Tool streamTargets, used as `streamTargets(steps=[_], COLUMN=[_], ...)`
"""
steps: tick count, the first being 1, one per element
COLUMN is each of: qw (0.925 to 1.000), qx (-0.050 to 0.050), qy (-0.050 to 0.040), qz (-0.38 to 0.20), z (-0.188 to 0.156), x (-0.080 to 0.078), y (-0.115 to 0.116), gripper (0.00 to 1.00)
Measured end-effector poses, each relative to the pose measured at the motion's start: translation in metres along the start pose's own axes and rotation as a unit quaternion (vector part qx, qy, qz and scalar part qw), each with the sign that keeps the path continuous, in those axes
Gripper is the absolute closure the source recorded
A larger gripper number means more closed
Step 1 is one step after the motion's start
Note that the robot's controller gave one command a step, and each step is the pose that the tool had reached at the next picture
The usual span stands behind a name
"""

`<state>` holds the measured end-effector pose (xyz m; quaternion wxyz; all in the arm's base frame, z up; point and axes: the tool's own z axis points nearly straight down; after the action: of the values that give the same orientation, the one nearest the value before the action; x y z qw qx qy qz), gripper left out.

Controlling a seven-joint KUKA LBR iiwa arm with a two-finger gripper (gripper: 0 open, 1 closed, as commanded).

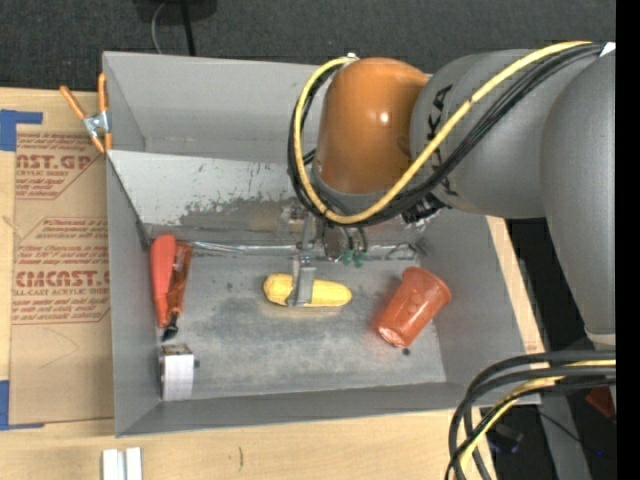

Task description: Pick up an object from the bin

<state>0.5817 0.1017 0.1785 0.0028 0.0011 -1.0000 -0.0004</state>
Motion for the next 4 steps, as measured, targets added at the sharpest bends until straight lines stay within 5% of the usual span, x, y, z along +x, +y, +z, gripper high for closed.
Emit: streamTargets(steps=[1,2,3,4], qw=[1.0000,0.9997,0.9984,0.9984], qx=[0.000,-0.001,-0.001,-0.001], qy=[-0.0034,-0.0059,-0.0039,-0.0039], qz=[0.001,-0.022,-0.056,-0.056], z=[-0.005,0.040,0.076,0.076], x=[-0.001,0.006,0.025,0.025], y=[0.000,-0.040,-0.042,-0.042], gripper=[0.00,0.00,1.00,1.00])
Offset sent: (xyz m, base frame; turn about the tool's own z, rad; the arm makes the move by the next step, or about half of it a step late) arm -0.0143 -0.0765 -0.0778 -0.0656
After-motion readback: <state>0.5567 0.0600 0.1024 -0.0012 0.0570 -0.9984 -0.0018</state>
